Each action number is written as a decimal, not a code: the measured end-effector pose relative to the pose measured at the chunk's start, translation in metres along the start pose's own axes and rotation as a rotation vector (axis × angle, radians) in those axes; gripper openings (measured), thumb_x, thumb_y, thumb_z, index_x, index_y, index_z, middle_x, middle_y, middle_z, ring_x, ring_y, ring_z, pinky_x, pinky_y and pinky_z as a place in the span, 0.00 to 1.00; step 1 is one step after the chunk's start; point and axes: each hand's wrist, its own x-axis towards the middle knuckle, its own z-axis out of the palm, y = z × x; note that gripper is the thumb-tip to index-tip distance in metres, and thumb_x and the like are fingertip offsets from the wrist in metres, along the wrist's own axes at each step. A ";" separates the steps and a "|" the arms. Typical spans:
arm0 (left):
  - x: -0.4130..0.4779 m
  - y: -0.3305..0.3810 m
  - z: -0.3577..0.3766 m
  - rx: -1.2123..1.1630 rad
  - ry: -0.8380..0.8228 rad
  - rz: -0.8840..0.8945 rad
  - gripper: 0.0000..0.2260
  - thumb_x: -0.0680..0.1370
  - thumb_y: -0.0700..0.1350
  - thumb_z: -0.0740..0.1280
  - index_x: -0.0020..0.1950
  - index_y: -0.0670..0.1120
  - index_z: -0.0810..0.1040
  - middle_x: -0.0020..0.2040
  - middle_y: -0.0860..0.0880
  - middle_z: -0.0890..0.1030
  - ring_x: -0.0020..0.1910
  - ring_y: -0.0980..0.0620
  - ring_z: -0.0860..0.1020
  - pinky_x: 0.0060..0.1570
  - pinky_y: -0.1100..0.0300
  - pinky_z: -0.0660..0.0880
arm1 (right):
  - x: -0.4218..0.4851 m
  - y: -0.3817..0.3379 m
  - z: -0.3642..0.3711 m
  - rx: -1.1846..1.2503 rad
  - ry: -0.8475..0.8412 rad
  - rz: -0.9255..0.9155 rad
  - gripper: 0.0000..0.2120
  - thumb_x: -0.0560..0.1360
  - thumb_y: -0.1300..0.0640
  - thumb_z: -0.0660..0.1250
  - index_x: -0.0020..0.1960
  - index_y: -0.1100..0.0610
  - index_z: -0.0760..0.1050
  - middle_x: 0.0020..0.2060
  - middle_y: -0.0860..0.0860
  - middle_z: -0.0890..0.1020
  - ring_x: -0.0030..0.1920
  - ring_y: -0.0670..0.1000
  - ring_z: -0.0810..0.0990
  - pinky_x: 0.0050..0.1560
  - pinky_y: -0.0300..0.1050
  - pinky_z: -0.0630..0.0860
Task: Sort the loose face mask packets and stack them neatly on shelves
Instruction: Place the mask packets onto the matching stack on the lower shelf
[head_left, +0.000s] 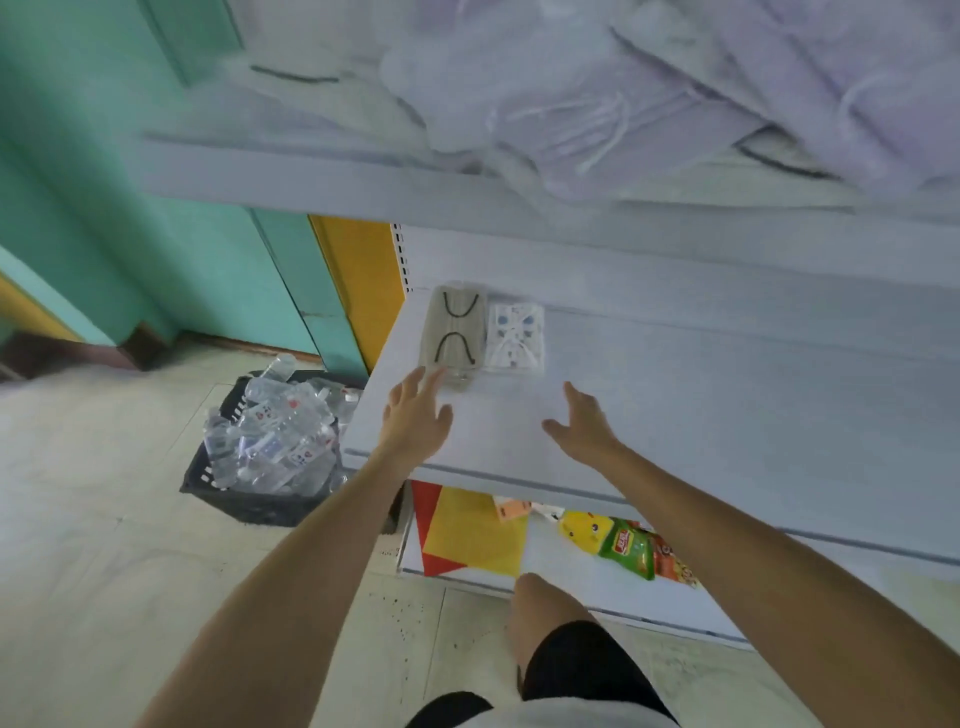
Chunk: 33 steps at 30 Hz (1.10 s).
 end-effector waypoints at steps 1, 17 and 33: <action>-0.016 0.005 -0.012 0.019 0.002 0.063 0.25 0.81 0.45 0.59 0.77 0.51 0.56 0.77 0.46 0.56 0.75 0.43 0.54 0.72 0.47 0.55 | -0.022 -0.001 -0.005 -0.021 0.012 -0.039 0.33 0.79 0.52 0.60 0.77 0.56 0.45 0.75 0.58 0.53 0.74 0.59 0.55 0.71 0.51 0.57; -0.148 0.190 -0.186 -0.050 0.421 0.924 0.15 0.79 0.41 0.61 0.66 0.46 0.74 0.60 0.50 0.79 0.57 0.51 0.76 0.53 0.62 0.70 | -0.261 -0.081 -0.173 -0.205 0.787 -0.817 0.16 0.74 0.67 0.65 0.62 0.62 0.75 0.57 0.57 0.79 0.57 0.56 0.76 0.58 0.36 0.66; -0.064 0.413 -0.113 0.095 0.201 0.731 0.19 0.79 0.46 0.61 0.70 0.48 0.69 0.69 0.48 0.70 0.66 0.48 0.69 0.61 0.55 0.67 | -0.196 0.049 -0.404 -0.284 0.822 -0.262 0.20 0.77 0.54 0.62 0.68 0.57 0.69 0.66 0.58 0.71 0.67 0.59 0.62 0.65 0.50 0.60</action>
